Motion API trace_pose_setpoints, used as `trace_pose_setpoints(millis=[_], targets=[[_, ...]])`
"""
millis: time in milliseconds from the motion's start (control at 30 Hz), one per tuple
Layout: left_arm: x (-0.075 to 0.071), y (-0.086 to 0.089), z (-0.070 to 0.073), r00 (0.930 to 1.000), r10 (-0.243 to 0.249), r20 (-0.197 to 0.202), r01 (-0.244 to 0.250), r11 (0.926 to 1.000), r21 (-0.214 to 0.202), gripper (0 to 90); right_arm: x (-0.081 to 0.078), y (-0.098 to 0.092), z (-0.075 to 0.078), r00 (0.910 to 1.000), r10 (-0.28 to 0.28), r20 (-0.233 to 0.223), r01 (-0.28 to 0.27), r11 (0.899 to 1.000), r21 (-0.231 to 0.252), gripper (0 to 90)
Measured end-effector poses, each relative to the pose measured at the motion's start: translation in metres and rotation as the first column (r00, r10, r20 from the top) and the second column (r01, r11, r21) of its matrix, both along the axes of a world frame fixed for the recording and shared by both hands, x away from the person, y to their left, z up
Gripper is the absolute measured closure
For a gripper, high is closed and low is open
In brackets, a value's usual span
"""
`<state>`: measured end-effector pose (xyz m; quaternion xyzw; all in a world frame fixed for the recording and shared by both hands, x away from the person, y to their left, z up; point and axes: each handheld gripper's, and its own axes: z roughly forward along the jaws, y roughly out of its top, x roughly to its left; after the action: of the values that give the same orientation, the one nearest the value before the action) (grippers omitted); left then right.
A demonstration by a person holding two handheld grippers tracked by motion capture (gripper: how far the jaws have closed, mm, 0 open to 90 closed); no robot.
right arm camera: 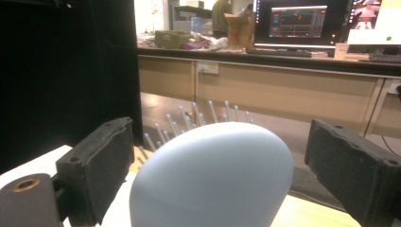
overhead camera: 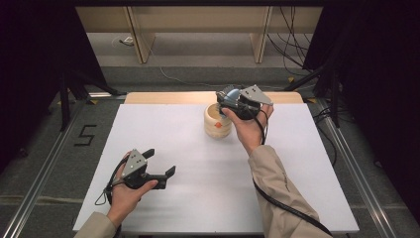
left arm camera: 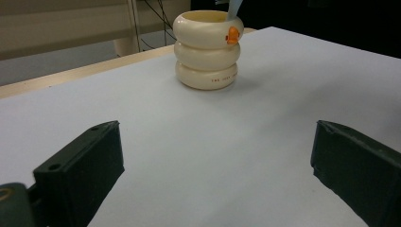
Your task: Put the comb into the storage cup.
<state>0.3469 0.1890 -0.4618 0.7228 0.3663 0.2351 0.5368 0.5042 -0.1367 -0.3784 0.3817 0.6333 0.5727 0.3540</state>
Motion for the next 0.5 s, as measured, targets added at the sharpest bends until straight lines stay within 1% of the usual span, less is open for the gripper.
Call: trace_pose_setpoints(millis=[100, 500], targets=[[0.0000, -0.0001, 0.0001, 1.0000, -0.001, 0.000, 0.001, 1.0000, 0.000, 2.7, -0.0019, -0.0035, 0.0008, 0.9999, 0.009, -0.013, -0.009, 1.000, 0.015, 10.0], [0.0001, -0.0002, 0.0002, 1.0000, 0.000, 0.001, 0.000, 1.0000, -0.001, 2.7, -0.0107, -0.0104, 0.0029, 0.9992, 0.037, -0.012, -0.037, 0.999, -0.002, 9.9]])
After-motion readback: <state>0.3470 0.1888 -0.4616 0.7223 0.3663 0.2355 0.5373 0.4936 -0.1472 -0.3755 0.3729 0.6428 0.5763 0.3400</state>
